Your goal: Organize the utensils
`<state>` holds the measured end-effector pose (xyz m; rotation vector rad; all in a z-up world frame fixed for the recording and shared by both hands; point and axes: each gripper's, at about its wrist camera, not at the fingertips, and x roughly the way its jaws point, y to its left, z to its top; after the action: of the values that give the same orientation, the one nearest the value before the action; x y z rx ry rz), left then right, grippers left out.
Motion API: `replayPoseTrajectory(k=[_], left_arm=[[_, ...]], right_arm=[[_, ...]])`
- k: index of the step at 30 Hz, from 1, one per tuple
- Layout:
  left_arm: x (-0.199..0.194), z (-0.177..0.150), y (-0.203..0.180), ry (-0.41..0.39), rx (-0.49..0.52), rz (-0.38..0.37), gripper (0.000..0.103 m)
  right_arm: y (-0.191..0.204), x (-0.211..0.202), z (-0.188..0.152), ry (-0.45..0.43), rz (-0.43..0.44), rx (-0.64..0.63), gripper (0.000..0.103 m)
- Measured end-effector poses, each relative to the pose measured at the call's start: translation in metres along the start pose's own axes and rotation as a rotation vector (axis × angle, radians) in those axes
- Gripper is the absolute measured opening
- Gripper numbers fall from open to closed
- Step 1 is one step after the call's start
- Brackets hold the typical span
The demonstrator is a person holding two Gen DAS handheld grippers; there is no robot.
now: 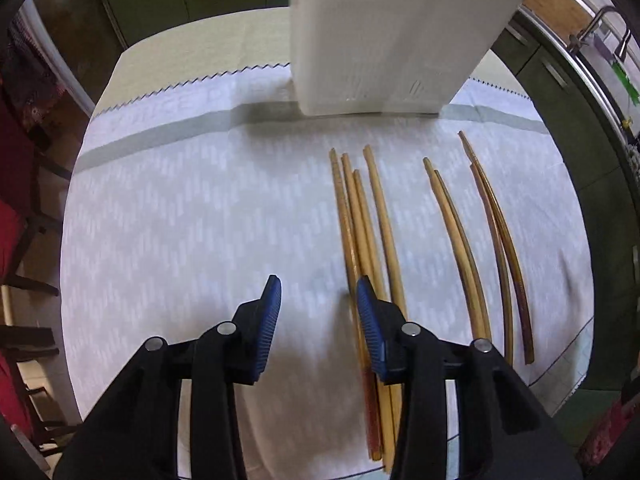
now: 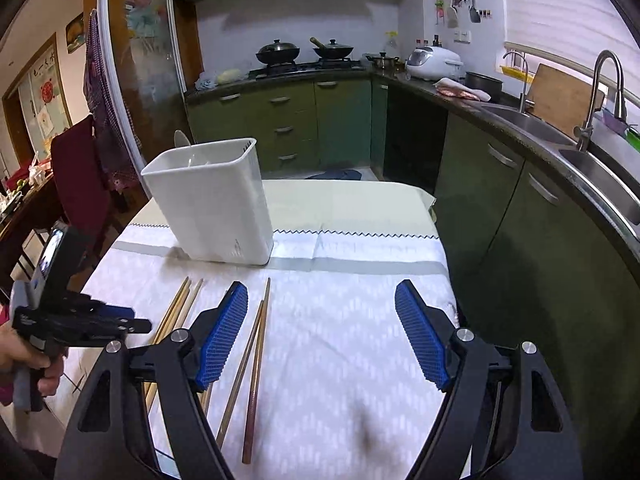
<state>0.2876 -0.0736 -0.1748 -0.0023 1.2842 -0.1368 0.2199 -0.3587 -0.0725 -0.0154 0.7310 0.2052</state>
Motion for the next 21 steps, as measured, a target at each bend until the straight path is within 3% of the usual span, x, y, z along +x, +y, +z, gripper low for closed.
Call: replayPoseTrajectory(k=[5,12,18,21], left_arm=[[0.008,0.012,-0.005,0.038,-0.010,0.015,0.032],[0.017,0.021,-0.015,0.077,-0.015,-0.023,0.032],[0.019,0.021,-0.022,0.079,0.008,-0.001,0.031],[0.022,0.023,-0.023,0.088,0.008,-0.006,0.022]], right_arm=[[0.005,0.008,0.001,0.027,0.016,-0.007,0.076],[0.016,0.029,0.001,0.078,0.029,-0.021,0.076],[0.024,0.044,0.000,0.113,0.042,-0.034,0.076],[0.033,0.053,0.000,0.150,0.064,-0.052,0.076]])
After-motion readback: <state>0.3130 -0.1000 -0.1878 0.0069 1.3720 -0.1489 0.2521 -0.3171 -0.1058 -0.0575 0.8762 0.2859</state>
